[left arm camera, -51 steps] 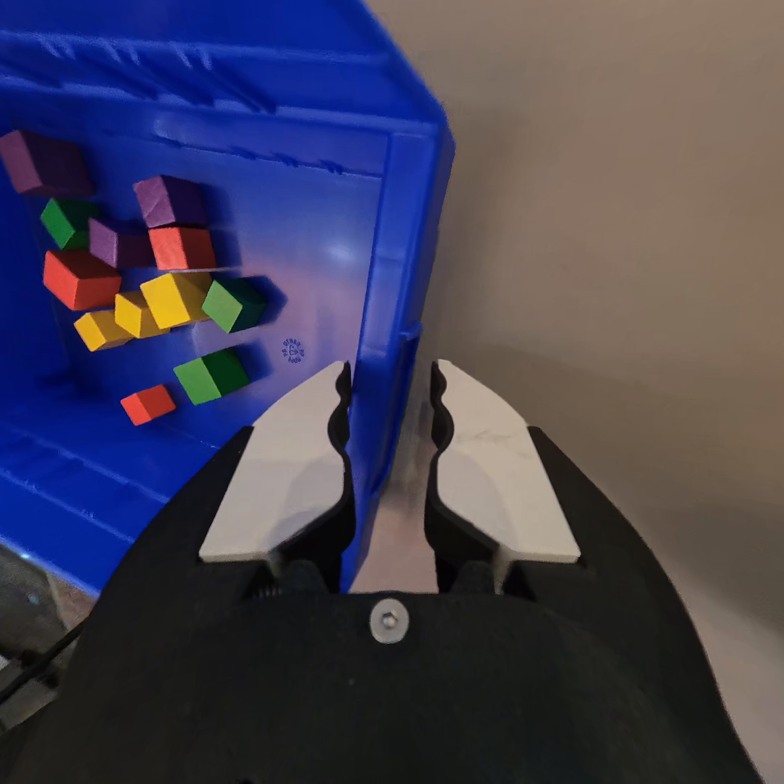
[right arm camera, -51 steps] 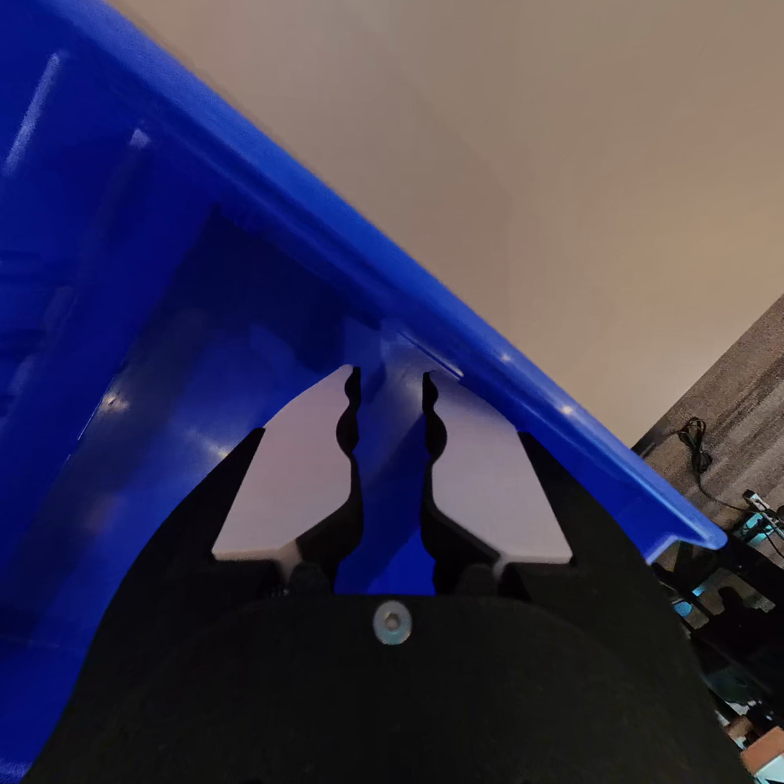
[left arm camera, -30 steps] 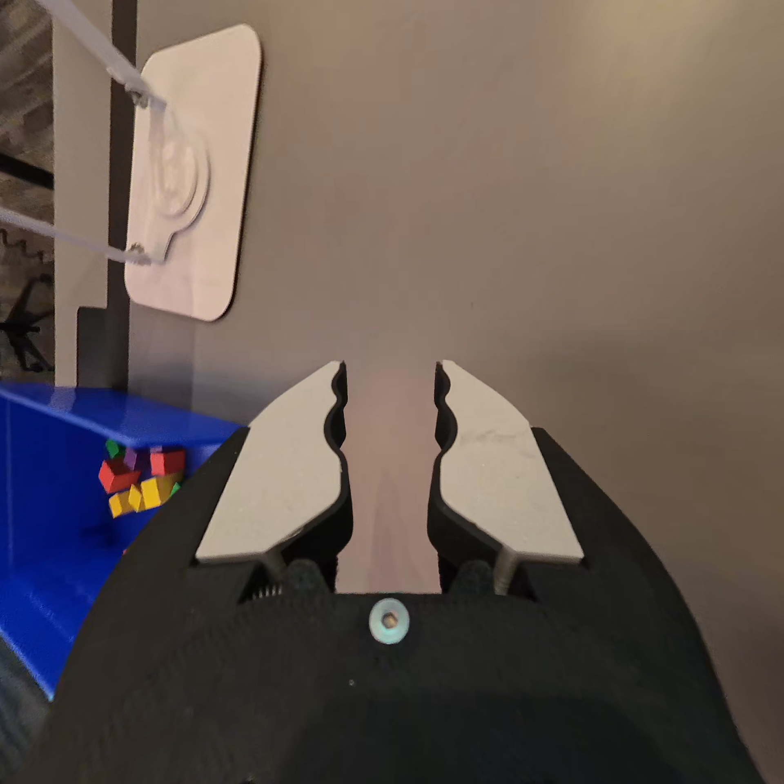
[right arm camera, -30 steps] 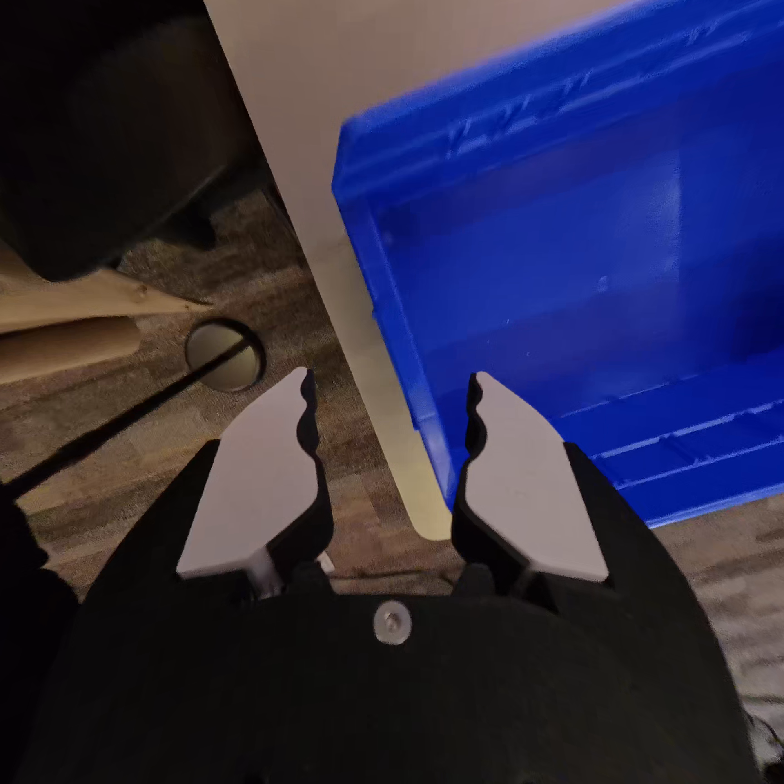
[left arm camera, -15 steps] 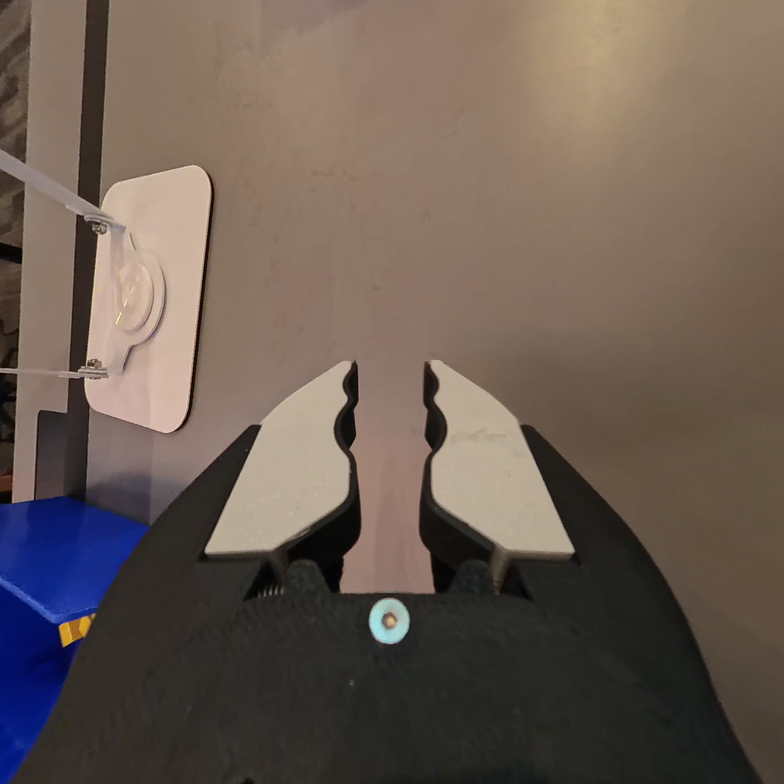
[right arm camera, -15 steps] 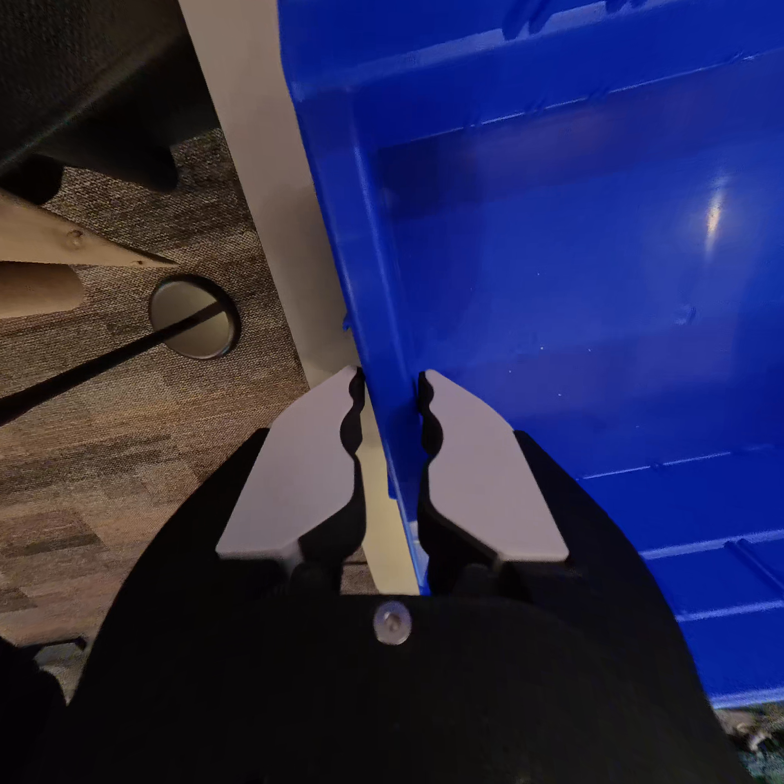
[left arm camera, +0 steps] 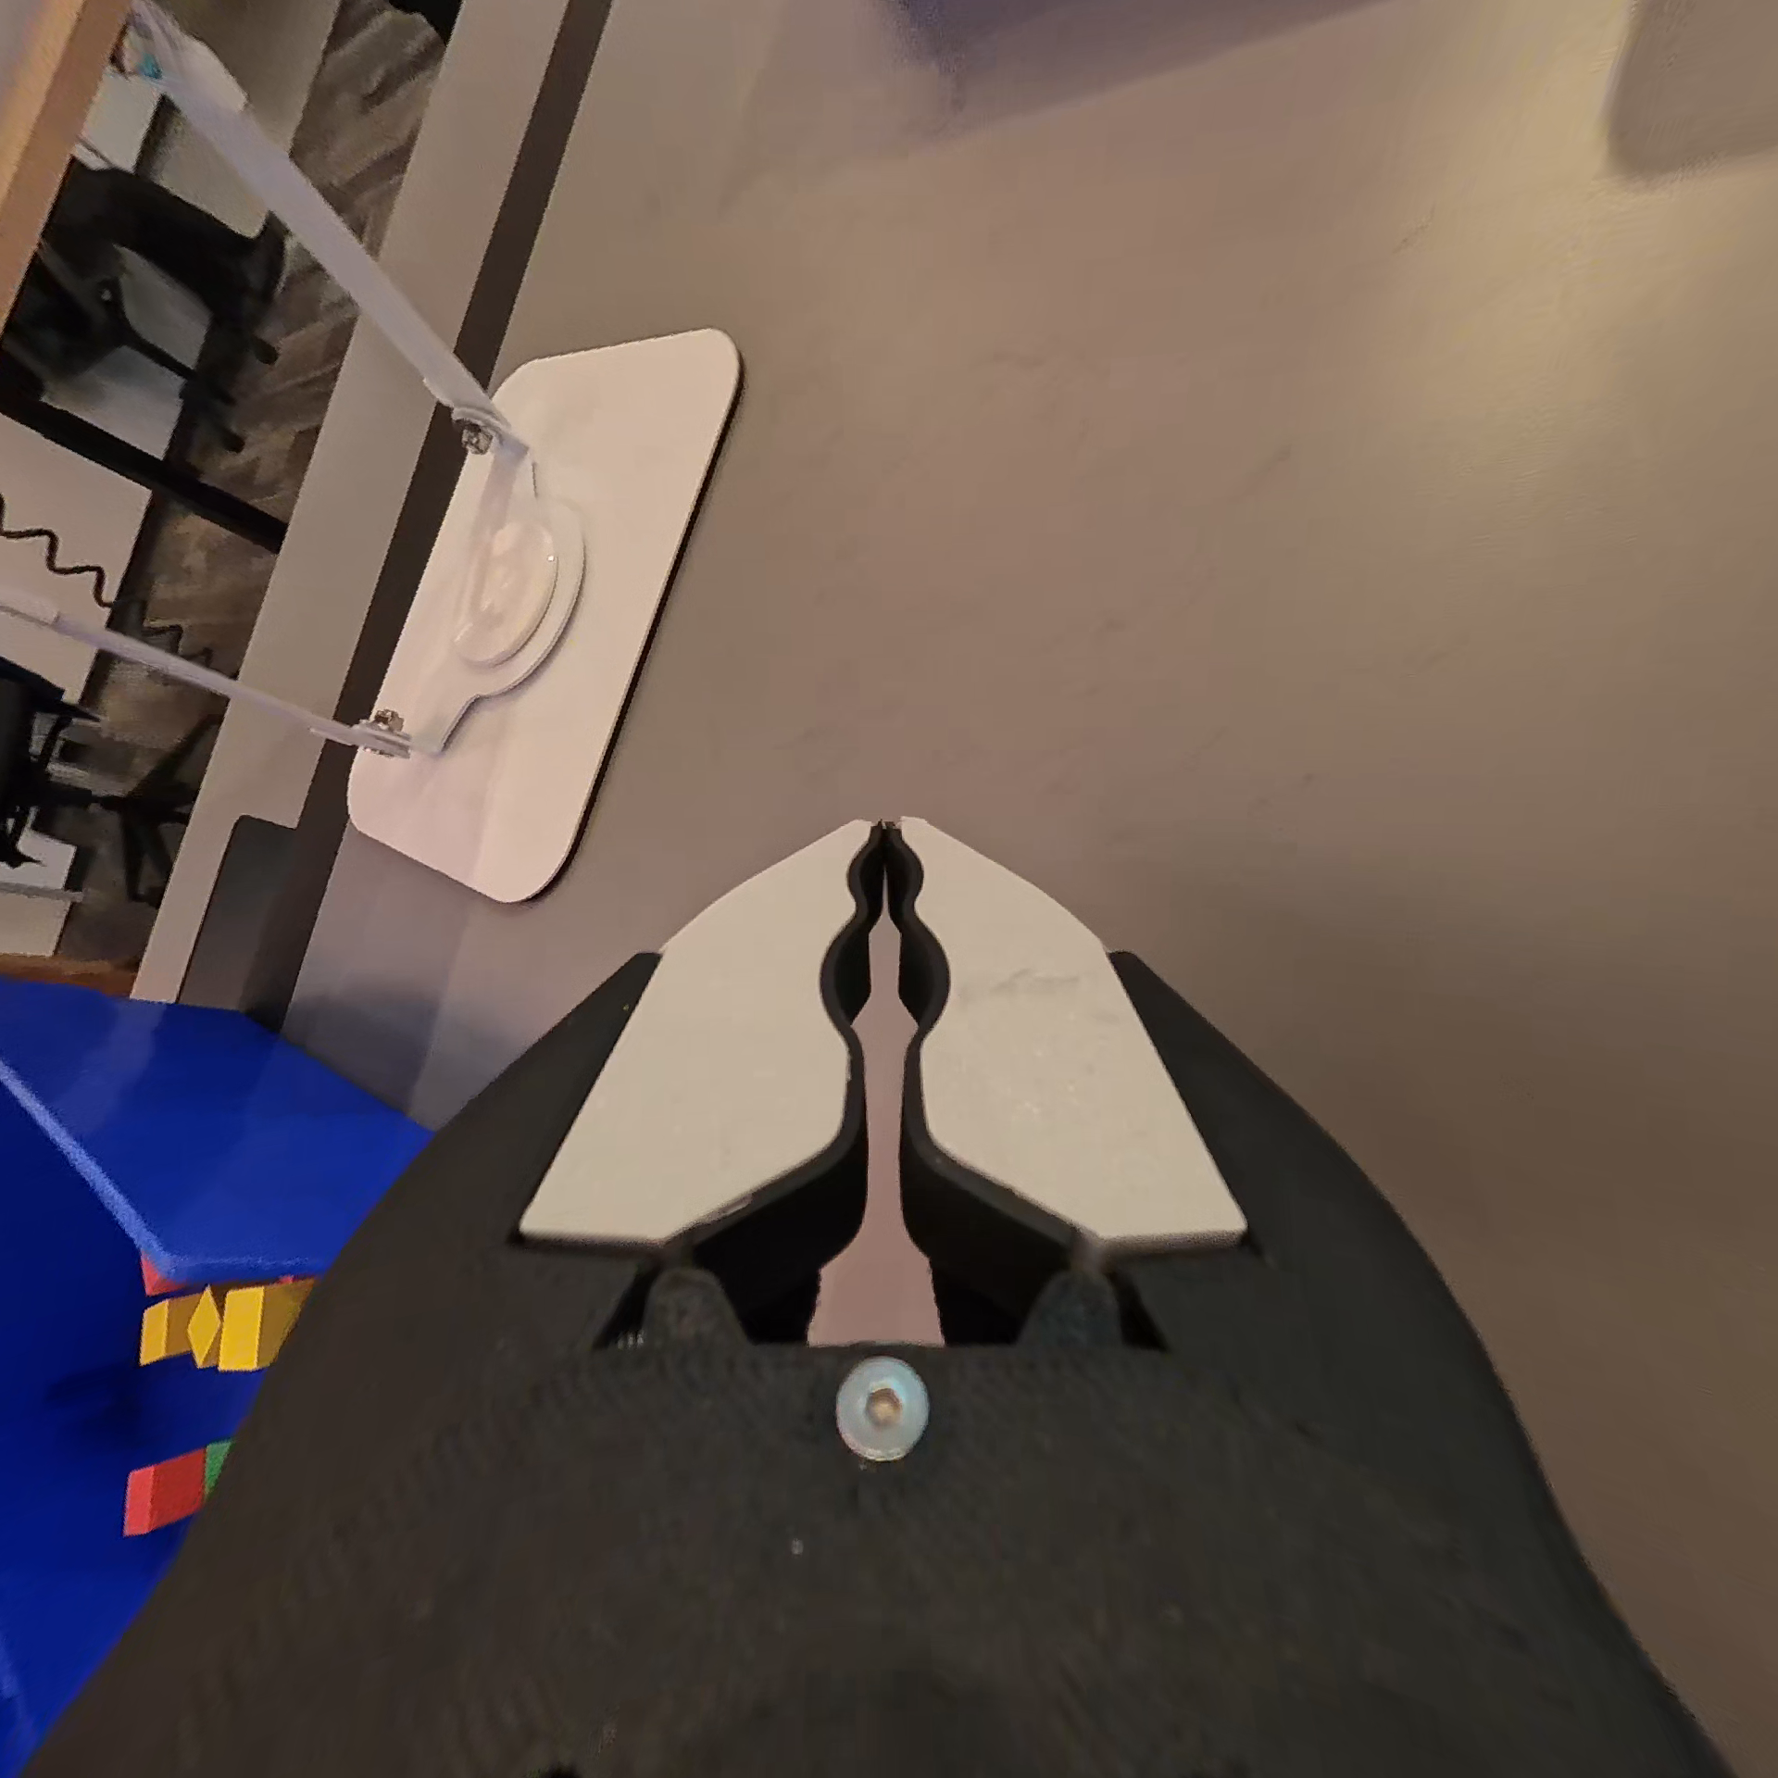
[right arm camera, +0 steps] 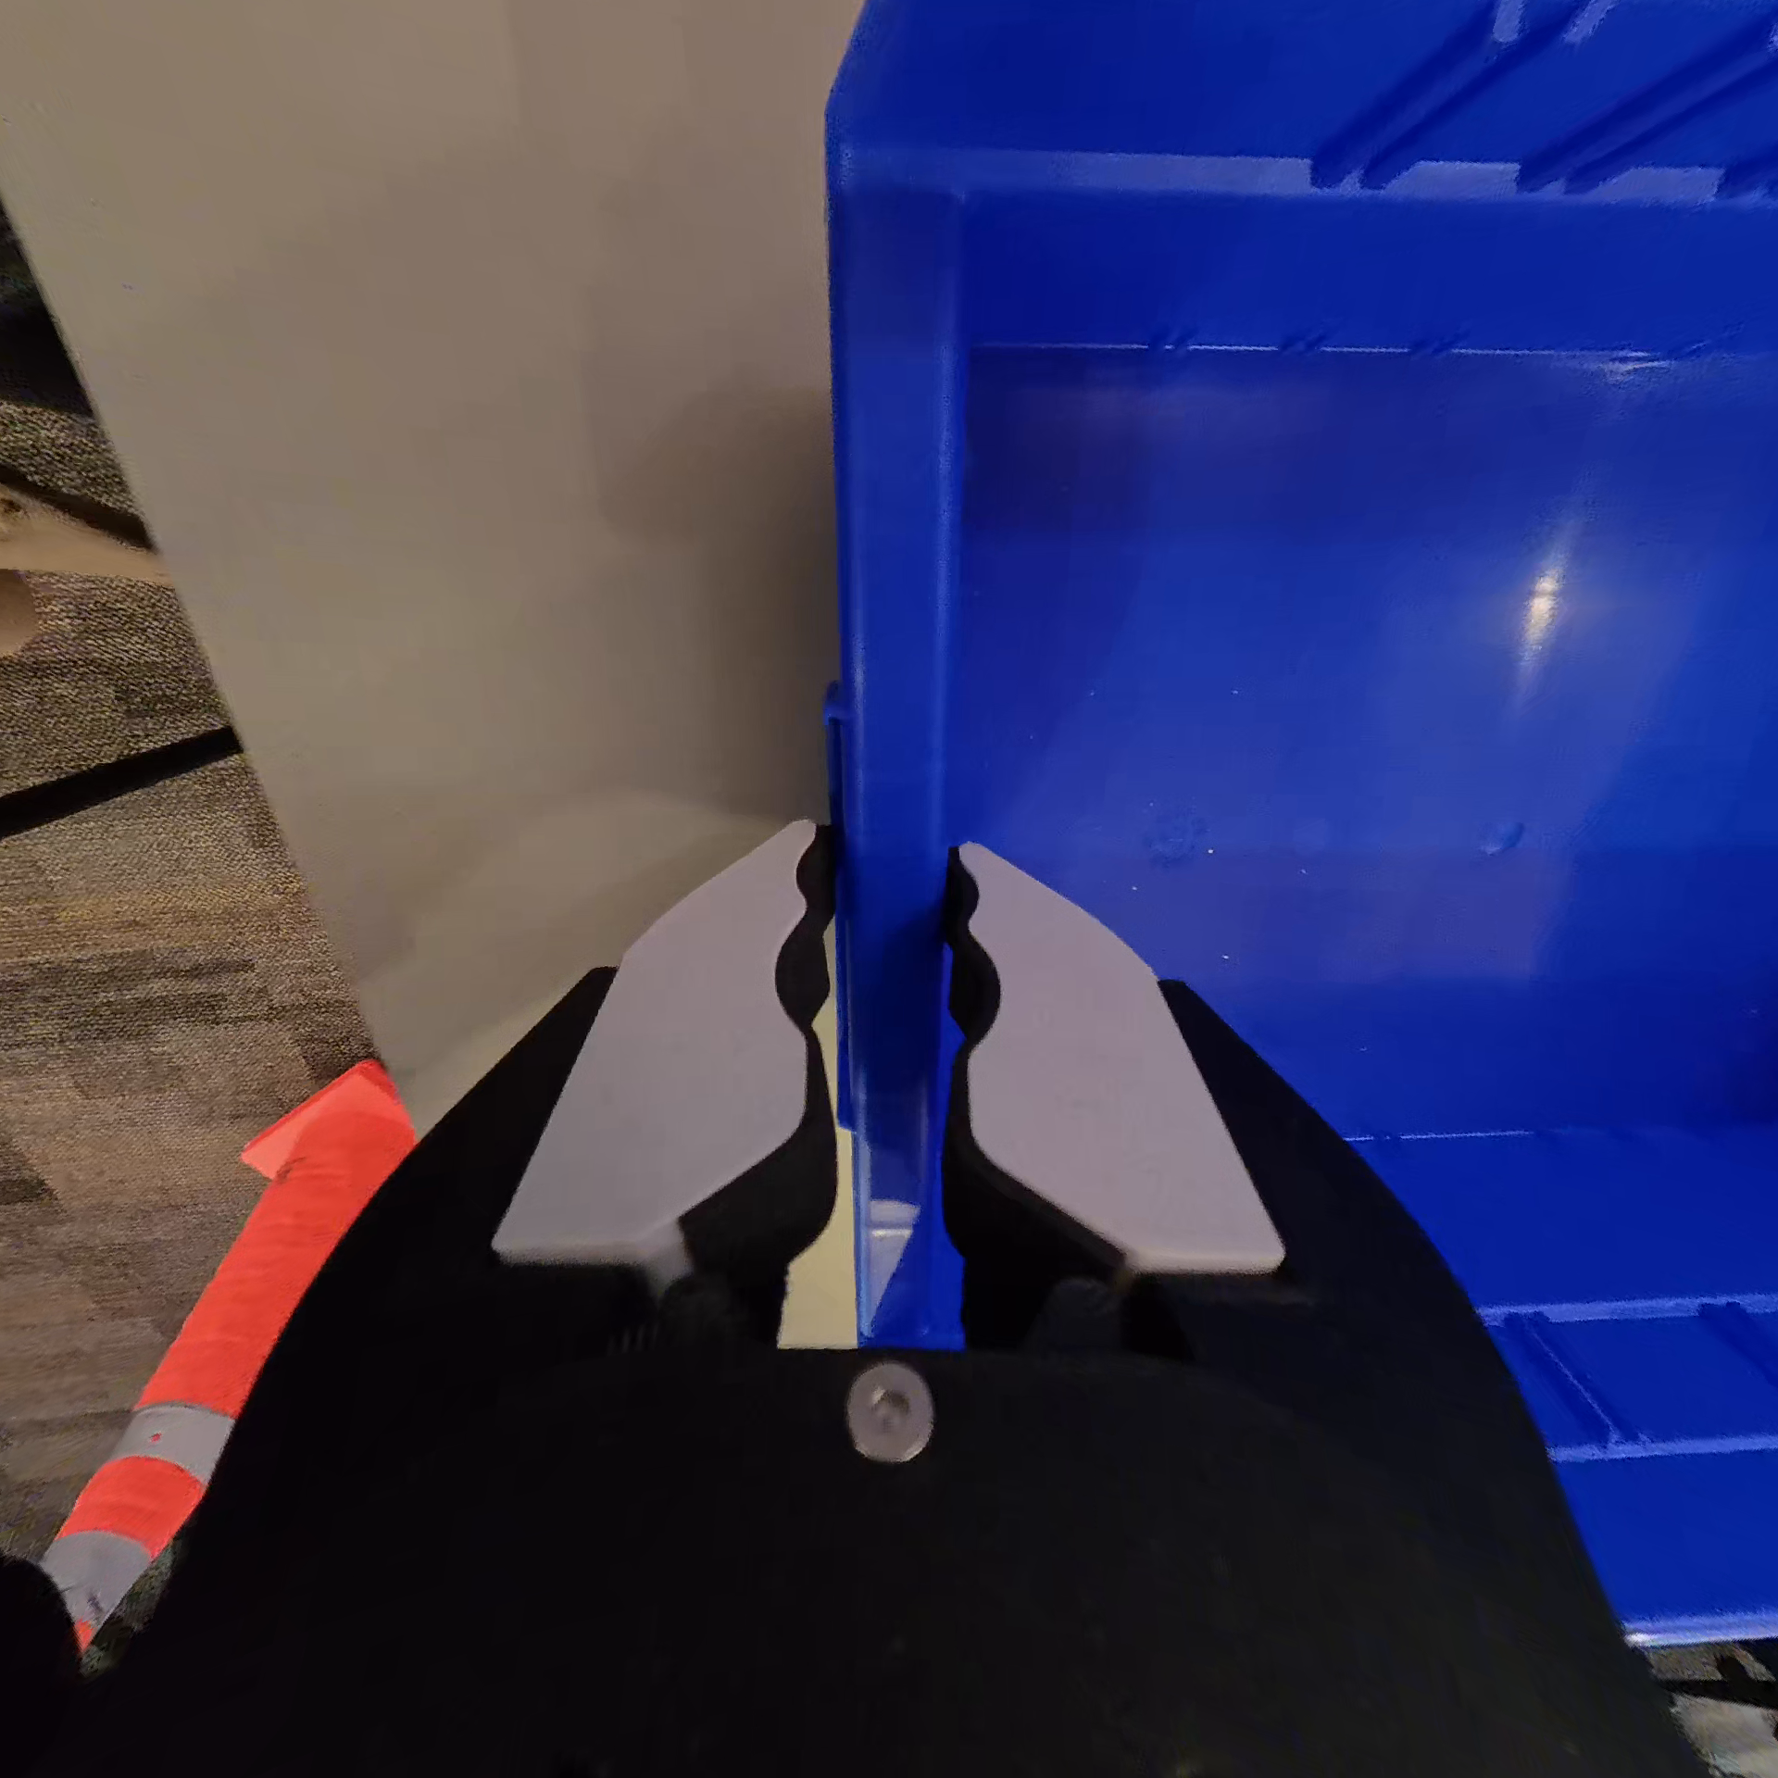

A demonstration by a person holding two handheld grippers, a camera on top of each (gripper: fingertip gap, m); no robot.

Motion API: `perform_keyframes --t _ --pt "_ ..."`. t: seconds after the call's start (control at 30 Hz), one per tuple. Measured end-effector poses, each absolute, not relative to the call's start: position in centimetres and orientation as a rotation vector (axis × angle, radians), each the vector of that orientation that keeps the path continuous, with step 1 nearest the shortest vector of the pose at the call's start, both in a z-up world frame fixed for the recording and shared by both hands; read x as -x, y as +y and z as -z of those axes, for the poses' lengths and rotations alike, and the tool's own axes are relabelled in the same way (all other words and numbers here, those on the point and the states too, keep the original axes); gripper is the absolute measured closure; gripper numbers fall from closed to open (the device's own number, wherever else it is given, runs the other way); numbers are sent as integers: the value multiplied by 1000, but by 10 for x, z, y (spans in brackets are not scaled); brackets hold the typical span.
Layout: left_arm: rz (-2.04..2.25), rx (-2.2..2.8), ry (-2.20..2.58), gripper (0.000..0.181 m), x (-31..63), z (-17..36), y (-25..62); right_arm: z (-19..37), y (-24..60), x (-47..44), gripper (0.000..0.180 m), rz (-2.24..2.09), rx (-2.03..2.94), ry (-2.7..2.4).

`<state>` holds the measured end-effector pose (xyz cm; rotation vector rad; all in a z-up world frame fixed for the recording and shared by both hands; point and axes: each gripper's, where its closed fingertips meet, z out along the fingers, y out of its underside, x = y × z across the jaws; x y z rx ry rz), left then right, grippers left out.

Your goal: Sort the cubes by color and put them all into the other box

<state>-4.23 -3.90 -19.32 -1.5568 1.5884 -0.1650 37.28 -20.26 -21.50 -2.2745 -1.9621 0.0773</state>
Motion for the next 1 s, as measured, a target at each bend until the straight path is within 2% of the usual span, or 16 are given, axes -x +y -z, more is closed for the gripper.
perform_keyframes --t 0.57,1.0 --pt "141 1572 1601 181 48 206 -35 217 -73 -358 159 -86 2229 -2018" --pt "133 1585 1627 181 49 215 -35 218 -14 -356 159 -81 2227 -2036"
